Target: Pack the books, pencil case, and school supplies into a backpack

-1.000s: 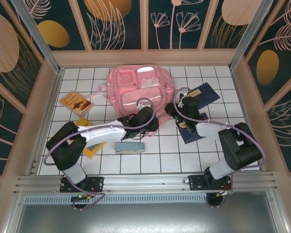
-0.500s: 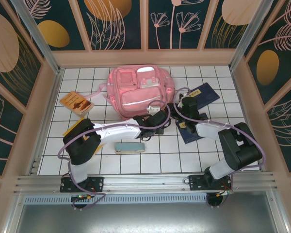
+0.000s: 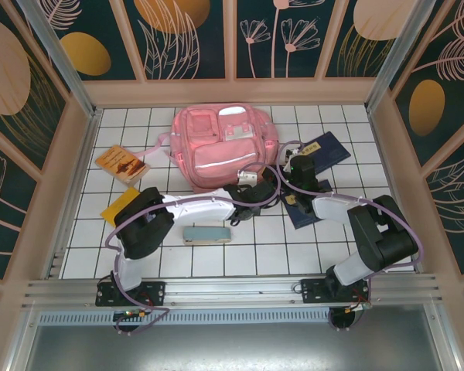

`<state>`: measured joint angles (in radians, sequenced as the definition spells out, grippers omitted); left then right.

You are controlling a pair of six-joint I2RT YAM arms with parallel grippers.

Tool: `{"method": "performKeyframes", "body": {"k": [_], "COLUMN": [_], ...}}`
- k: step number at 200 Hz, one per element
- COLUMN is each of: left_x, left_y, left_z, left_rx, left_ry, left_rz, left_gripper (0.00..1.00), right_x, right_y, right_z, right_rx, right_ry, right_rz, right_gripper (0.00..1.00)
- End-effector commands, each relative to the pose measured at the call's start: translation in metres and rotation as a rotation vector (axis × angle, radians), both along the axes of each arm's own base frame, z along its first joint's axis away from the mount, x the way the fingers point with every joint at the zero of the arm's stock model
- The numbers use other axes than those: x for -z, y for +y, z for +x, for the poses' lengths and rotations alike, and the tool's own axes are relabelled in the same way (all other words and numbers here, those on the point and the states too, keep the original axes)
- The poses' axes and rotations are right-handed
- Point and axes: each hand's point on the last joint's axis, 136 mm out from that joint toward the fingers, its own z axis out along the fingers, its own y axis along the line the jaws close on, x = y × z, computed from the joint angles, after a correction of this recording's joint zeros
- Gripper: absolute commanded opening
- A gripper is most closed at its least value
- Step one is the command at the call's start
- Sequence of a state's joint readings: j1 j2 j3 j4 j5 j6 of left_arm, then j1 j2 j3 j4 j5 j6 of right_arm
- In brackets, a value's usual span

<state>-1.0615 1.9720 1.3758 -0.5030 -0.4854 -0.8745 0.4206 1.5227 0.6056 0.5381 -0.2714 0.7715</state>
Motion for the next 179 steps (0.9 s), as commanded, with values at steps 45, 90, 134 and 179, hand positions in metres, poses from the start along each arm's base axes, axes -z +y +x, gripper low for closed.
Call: {"method": "performKeyframes", "body": {"k": [45, 90, 134, 179], "left_x": [0.003, -0.011, -0.012, -0.016], "left_y": [0.016, 0.043, 0.091, 0.154], "left_z": [0.002, -0.004, -0.010, -0.005], "left_rx": [-0.033, -0.060, -0.119, -0.212], "left_ry": [-0.018, -0.052, -0.047, -0.049], "left_rz": [0.086, 0.109, 0.137, 0.125], "left_gripper": [0.00, 0.00, 0.00, 0.00], "right_x": [-0.025, -0.020, -0.017, -0.022], "right_y": [0.004, -0.011, -0.040, -0.056], "right_z": [0.000, 0.003, 0.008, 0.011], "right_rx": [-0.018, 0.023, 0.110, 0.140], "right_ry": [-0.081, -0.072, -0.069, -0.083], "right_rz": [0.042, 0.034, 0.018, 0.023], "right_gripper": [0.00, 0.00, 0.00, 0.00]}}
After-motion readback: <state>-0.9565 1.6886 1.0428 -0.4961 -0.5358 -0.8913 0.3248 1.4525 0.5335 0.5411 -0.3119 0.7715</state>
